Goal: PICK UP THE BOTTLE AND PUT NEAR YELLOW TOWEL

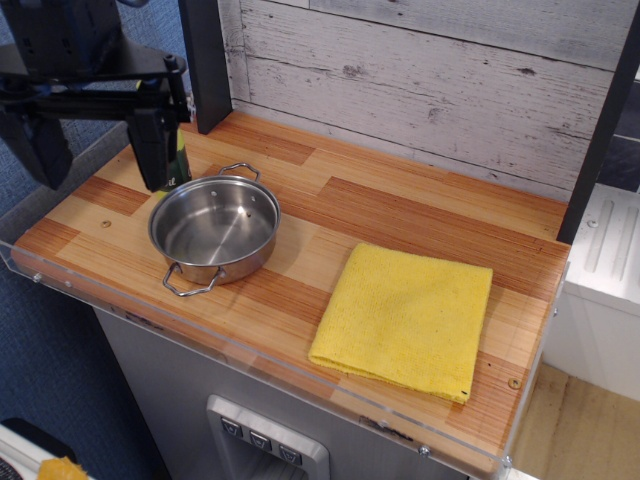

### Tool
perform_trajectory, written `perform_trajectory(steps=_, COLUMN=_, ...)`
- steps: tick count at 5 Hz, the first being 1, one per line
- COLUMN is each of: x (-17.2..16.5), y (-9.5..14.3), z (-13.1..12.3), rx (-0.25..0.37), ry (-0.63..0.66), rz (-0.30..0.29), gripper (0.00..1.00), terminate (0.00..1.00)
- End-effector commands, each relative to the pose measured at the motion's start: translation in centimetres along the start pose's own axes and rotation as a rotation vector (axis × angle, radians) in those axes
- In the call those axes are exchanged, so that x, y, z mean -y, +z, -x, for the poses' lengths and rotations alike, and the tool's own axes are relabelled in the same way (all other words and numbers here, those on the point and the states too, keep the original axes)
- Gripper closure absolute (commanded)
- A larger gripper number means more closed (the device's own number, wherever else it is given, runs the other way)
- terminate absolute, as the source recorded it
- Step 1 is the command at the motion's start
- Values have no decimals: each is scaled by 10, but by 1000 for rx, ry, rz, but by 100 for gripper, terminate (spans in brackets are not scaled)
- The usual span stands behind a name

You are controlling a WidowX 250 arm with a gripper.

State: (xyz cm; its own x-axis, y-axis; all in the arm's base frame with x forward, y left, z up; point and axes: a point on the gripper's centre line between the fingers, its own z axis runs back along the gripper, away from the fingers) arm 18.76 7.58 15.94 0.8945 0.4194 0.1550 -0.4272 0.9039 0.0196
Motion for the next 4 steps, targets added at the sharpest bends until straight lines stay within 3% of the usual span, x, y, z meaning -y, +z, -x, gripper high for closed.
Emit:
perform_trajectory(steps=1, x=0, y=0, z=0, rx=0, ry=0, rz=0, gripper=0, terminate=0)
perform_trajectory(steps=4, x=-13, y=-12, z=-67, rx=36, ry=272, rz=-58, gripper=0, terminate=0)
